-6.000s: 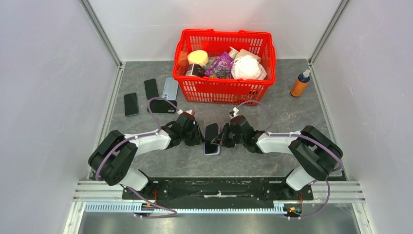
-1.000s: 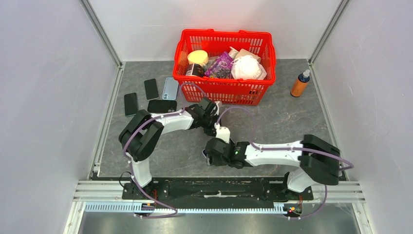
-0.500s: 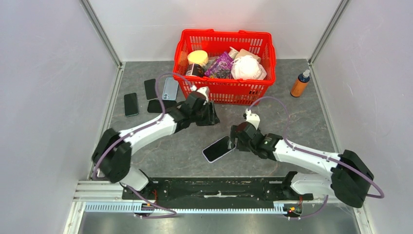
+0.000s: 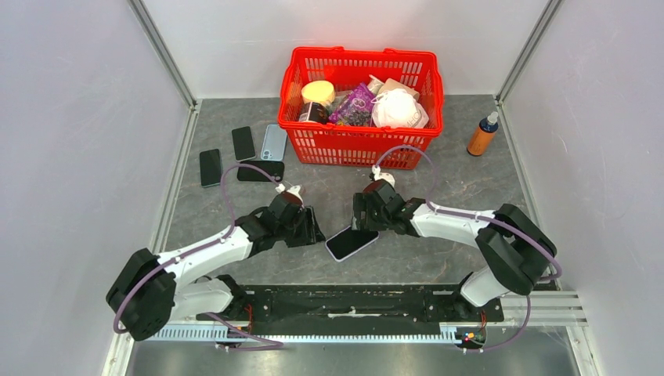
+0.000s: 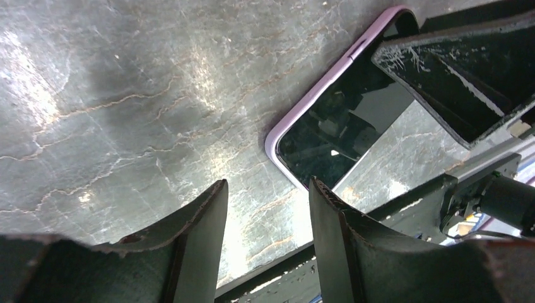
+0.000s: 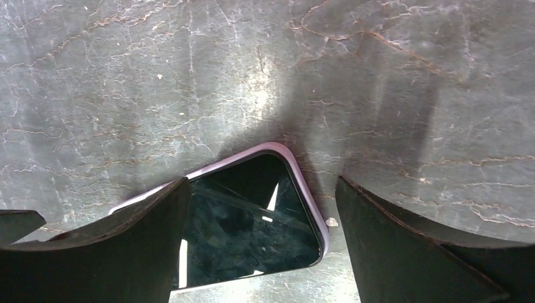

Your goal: Put the phone into the phone case

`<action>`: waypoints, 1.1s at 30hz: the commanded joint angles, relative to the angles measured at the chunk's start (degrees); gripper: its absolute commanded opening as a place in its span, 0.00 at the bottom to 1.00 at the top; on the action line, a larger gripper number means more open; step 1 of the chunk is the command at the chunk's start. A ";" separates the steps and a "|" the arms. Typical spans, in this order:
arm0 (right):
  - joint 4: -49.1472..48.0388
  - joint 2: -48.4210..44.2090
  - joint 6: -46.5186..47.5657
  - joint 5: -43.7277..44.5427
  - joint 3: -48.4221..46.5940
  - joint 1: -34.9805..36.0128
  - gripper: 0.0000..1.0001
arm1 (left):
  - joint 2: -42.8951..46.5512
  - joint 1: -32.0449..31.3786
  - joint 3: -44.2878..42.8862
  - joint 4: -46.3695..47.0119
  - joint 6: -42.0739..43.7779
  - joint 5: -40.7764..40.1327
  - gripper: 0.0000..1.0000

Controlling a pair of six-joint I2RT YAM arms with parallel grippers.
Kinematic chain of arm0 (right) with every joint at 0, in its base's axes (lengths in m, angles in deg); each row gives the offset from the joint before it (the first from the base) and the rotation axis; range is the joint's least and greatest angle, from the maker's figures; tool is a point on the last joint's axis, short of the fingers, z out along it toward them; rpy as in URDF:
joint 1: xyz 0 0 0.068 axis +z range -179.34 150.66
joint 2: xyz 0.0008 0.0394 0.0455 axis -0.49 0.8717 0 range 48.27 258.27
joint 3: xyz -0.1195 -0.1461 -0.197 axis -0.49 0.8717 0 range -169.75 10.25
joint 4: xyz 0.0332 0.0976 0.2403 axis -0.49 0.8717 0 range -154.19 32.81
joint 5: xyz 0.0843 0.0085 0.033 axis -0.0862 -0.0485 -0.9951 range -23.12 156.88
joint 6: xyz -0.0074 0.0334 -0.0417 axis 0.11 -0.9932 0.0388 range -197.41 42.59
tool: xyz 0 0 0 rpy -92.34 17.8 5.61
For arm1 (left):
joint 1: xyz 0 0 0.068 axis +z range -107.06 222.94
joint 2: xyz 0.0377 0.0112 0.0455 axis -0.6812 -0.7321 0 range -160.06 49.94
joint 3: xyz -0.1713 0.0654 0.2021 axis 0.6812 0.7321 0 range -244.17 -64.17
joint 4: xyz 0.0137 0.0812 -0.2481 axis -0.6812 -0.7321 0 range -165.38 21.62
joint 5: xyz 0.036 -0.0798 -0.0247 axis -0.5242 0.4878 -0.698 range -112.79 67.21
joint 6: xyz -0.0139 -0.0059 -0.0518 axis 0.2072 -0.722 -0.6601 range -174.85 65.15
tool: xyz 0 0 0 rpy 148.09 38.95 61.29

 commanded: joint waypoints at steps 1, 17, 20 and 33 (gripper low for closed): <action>-1.89 0.74 -1.23 -1.55 -1.38 1.28 0.90 | 2.33 -0.15 2.16 2.95 -2.71 2.87 0.57; 11.84 -7.10 -9.54 1.74 2.47 13.14 0.88 | -1.59 -2.34 1.82 -0.79 0.70 5.86 0.54; 12.27 -9.47 -9.95 0.09 3.53 13.12 0.88 | -2.93 -2.34 0.67 -1.87 2.65 5.39 0.53; 14.88 -16.08 -5.45 4.87 4.75 9.84 0.89 | -3.06 -3.66 2.40 3.20 -0.12 3.00 0.49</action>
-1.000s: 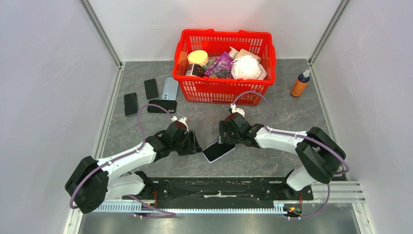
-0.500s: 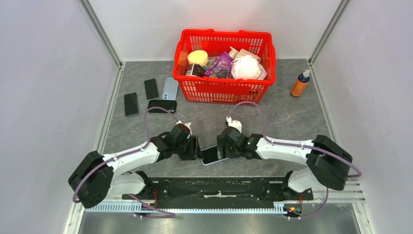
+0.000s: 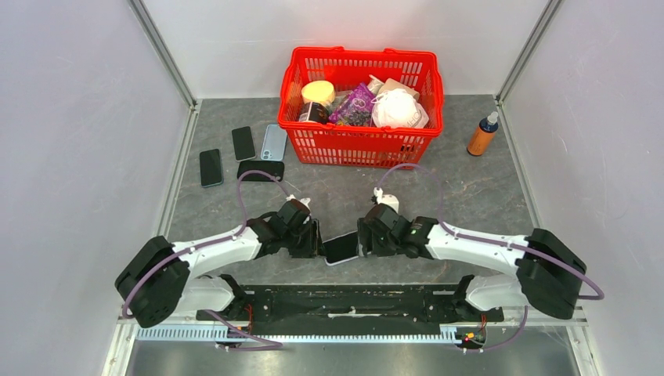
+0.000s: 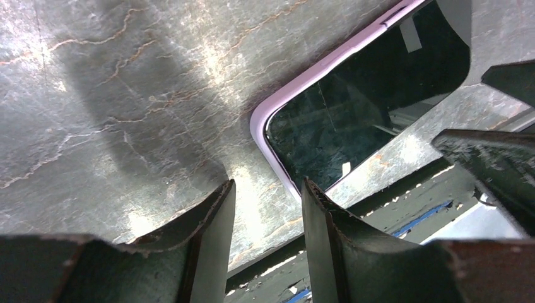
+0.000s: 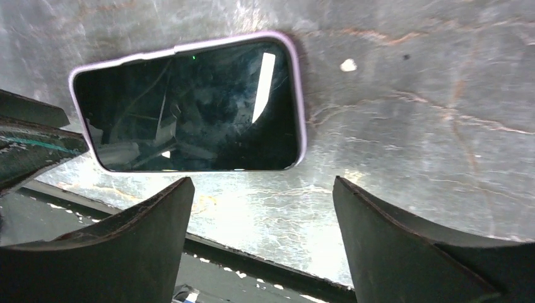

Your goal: Put the phone into the phone case

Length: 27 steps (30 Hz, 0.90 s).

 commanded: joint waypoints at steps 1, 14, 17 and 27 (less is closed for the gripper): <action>1.21 -5.10 3.63 4.18 0.13 -3.00 0.90 | 2.46 -0.62 0.55 2.86 -1.06 -2.63 0.49; -8.77 4.49 5.87 -1.30 -2.72 -3.81 0.94 | 6.54 -0.68 5.07 5.16 -3.47 -2.30 0.54; -10.98 5.93 4.67 -2.95 -2.26 -3.50 0.92 | 6.88 -0.63 6.35 6.60 -4.08 -1.03 0.55; -11.59 5.36 -3.08 -1.52 -1.23 2.99 0.79 | 5.68 -0.69 6.50 7.75 -4.06 -0.16 0.54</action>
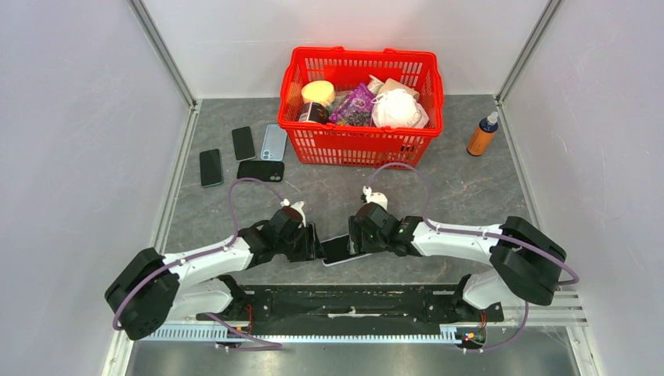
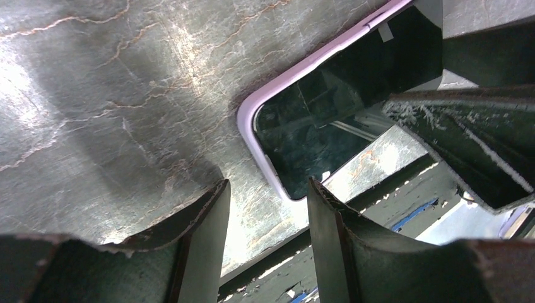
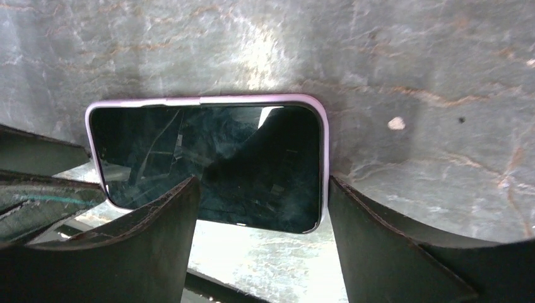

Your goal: Put the phone into the phone case

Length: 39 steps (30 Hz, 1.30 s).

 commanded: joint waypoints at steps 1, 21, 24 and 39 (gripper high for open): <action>-1.35 -1.59 -7.48 -1.01 -0.38 4.63 0.77 | -0.91 -0.41 0.05 1.54 -0.97 0.30 0.54; 8.99 -6.98 -13.33 5.23 2.55 4.10 0.52 | -3.87 -0.39 -1.38 -1.19 1.80 -2.56 0.39; 8.79 -6.57 -13.37 4.64 2.29 3.65 0.42 | -3.79 -0.43 -1.35 -1.29 1.89 -2.61 0.39; 10.77 0.65 -12.54 1.00 0.45 3.97 0.05 | -4.48 -0.41 -2.17 -1.86 2.67 -2.85 0.38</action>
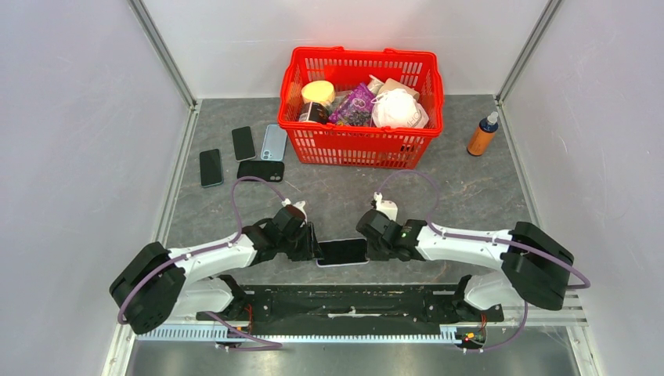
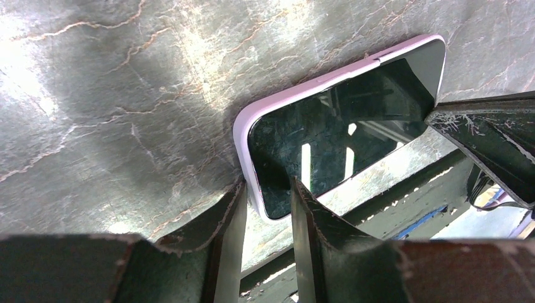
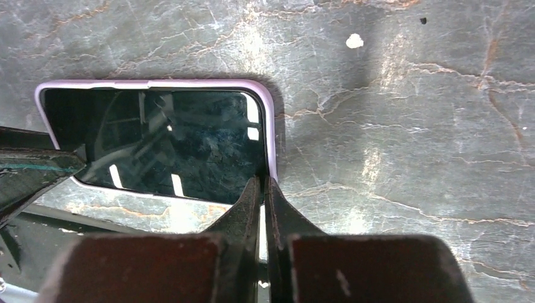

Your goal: Put the phone into the phone case

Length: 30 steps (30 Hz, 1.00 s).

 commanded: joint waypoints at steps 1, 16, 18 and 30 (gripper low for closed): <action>1.36 5.68 0.39 -1.95 -0.69 0.77 0.04 | -1.77 -0.42 -1.23 -1.38 2.57 -2.05 0.38; 9.80 -1.03 2.44 3.55 -4.53 0.45 0.40 | -1.08 -0.41 -1.33 -2.68 3.01 -3.59 0.38; 10.22 -3.31 3.25 3.78 -4.67 -1.36 0.47 | -1.03 -0.36 -1.28 -2.72 3.01 -3.72 0.38; 1.50 2.95 7.47 -1.75 -5.58 -4.27 0.58 | -2.60 -0.39 -1.56 -2.52 3.18 -4.06 0.36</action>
